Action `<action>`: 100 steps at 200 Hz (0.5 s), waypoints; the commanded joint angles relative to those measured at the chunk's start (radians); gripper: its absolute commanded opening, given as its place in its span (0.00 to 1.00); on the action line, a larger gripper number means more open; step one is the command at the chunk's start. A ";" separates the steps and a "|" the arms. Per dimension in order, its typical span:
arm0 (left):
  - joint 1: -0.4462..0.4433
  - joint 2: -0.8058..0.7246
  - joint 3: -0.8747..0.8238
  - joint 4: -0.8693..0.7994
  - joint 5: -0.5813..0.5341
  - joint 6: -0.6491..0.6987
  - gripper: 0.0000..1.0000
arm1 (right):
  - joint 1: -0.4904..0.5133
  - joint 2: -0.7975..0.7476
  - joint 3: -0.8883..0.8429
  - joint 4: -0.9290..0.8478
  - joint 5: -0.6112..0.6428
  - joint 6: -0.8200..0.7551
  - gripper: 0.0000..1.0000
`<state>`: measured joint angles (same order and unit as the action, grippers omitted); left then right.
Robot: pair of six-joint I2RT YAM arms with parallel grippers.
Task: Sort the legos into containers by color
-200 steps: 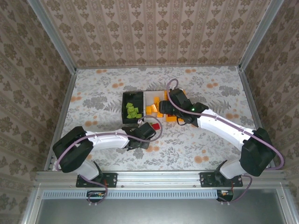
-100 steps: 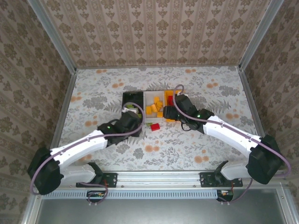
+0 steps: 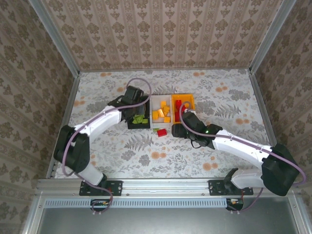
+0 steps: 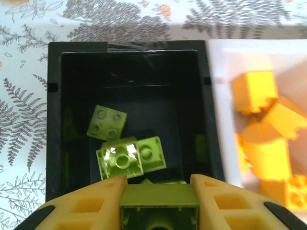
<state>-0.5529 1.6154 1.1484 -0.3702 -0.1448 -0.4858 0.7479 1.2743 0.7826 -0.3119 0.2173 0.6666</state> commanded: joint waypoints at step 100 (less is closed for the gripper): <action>-0.062 -0.223 -0.013 0.005 0.118 -0.044 0.89 | 0.111 0.190 0.038 0.123 -0.003 -0.013 0.77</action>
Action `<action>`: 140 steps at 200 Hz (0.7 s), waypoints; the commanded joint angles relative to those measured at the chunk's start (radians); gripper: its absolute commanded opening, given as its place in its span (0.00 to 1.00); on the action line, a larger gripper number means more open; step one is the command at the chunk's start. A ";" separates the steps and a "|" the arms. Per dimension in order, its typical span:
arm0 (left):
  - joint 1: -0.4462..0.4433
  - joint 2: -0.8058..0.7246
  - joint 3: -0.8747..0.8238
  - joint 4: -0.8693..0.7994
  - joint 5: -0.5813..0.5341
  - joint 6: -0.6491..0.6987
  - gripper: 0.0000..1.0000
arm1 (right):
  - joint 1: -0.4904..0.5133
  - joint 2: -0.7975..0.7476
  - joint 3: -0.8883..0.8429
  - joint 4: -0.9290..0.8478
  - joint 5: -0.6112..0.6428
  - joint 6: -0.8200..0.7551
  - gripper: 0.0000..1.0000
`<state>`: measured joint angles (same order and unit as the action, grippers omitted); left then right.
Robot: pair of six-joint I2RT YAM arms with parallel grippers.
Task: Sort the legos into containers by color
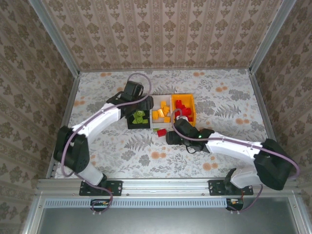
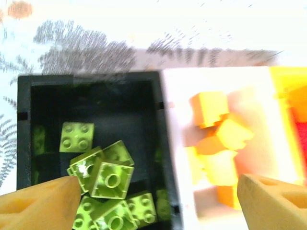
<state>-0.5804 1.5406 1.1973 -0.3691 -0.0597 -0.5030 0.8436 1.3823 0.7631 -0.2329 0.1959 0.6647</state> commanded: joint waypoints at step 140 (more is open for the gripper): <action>-0.167 -0.878 -0.658 -0.110 -0.114 -0.298 1.00 | 0.058 0.506 0.343 -0.026 0.161 -0.045 0.75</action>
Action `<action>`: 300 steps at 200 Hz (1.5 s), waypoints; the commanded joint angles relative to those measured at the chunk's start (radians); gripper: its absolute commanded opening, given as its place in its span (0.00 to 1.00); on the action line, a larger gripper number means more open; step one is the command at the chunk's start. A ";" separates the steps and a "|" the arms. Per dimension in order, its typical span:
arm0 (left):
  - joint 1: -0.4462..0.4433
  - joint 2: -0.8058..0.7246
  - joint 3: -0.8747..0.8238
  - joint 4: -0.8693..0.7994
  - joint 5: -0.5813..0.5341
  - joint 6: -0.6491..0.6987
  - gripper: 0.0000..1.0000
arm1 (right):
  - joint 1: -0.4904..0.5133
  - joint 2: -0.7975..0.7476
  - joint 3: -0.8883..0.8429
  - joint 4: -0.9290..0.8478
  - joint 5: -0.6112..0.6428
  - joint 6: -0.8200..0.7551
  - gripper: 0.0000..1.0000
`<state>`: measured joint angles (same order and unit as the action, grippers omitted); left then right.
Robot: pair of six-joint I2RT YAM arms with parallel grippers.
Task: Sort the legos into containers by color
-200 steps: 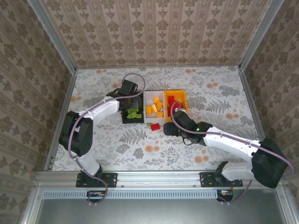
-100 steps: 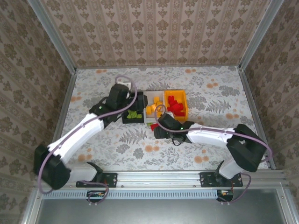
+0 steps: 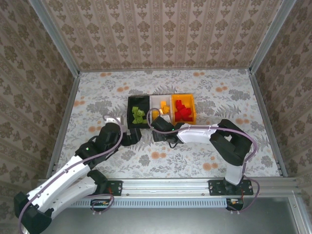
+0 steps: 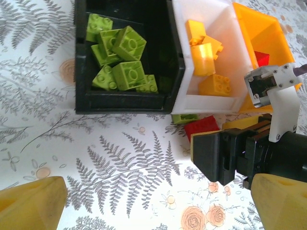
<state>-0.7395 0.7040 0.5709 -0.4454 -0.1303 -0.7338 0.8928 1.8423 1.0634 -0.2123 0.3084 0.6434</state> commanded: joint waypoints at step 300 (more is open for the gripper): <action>-0.015 -0.092 -0.141 -0.028 -0.022 -0.102 1.00 | -0.353 -0.045 0.298 -0.246 -0.026 -0.114 0.64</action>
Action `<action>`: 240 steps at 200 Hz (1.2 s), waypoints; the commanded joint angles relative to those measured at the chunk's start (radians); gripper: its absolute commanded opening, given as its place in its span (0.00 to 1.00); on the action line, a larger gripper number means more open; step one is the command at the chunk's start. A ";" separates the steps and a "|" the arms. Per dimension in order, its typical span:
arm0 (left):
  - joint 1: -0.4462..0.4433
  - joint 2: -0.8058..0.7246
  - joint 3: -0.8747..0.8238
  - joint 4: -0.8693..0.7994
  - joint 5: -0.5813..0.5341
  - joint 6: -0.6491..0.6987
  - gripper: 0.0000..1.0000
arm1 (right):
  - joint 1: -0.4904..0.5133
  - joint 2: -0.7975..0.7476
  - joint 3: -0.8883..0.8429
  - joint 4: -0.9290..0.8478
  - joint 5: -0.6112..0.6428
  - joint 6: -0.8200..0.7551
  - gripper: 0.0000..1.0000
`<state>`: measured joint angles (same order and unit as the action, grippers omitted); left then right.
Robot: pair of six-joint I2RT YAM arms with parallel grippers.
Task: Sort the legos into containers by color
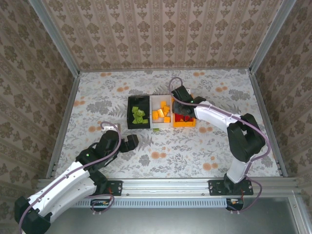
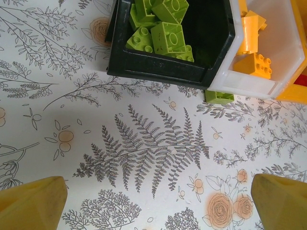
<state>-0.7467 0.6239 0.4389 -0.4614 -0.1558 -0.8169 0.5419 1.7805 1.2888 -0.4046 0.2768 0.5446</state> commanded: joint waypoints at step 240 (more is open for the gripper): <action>0.014 -0.074 -0.023 -0.068 0.001 -0.019 1.00 | 0.426 0.206 -0.143 0.272 0.254 0.209 0.82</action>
<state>-0.7437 0.5648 0.4370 -0.5056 -0.1570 -0.8169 0.9775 1.9312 1.1095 -0.1673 0.4648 0.7311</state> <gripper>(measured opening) 0.997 0.843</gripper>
